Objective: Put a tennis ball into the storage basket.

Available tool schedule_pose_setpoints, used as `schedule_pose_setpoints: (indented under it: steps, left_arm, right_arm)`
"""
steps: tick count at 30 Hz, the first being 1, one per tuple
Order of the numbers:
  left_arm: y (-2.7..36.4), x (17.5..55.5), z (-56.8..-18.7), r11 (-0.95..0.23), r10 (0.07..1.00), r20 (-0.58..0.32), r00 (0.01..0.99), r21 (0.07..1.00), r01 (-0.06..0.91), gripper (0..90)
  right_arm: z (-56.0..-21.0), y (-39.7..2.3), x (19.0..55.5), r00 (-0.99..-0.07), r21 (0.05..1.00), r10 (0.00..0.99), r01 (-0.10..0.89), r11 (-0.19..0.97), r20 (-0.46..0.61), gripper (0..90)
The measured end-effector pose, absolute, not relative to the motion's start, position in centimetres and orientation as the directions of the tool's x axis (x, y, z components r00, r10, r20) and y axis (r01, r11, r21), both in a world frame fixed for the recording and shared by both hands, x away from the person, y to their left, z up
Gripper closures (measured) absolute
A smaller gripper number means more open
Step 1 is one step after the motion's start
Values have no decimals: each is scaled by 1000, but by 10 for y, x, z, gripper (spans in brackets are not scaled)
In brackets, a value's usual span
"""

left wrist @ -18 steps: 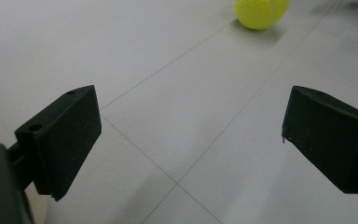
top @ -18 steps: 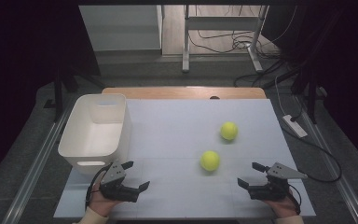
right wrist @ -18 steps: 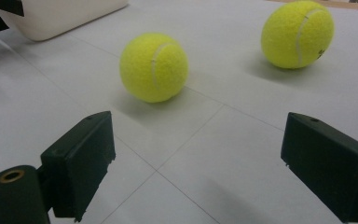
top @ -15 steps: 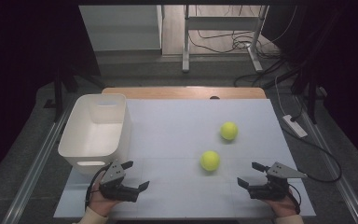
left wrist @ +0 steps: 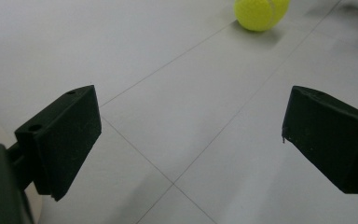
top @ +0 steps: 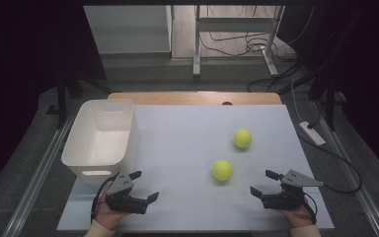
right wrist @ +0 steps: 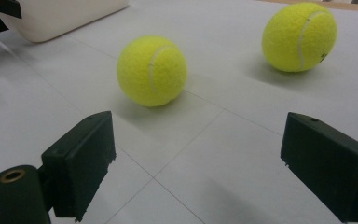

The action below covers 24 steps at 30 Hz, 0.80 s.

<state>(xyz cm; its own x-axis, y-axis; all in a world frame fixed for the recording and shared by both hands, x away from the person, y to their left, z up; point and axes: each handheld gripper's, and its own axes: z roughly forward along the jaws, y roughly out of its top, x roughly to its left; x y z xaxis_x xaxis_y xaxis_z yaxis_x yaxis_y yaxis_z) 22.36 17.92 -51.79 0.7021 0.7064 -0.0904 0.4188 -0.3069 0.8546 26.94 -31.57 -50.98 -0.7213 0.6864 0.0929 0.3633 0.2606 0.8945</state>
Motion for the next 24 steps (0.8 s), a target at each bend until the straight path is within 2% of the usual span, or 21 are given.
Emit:
schedule_pose_setpoints:
  steps: [14,24]
  left_arm:
    - [160,230,-508,-316,713,-80,696,850,421,53]
    - [145,243,-494,-307,699,-116,706,843,443,53]
  right_arm:
    - [-510,-314,269,-727,895,683,352,274,77,103]
    - [-511,-311,269,-732,893,677,350,284,71,104]
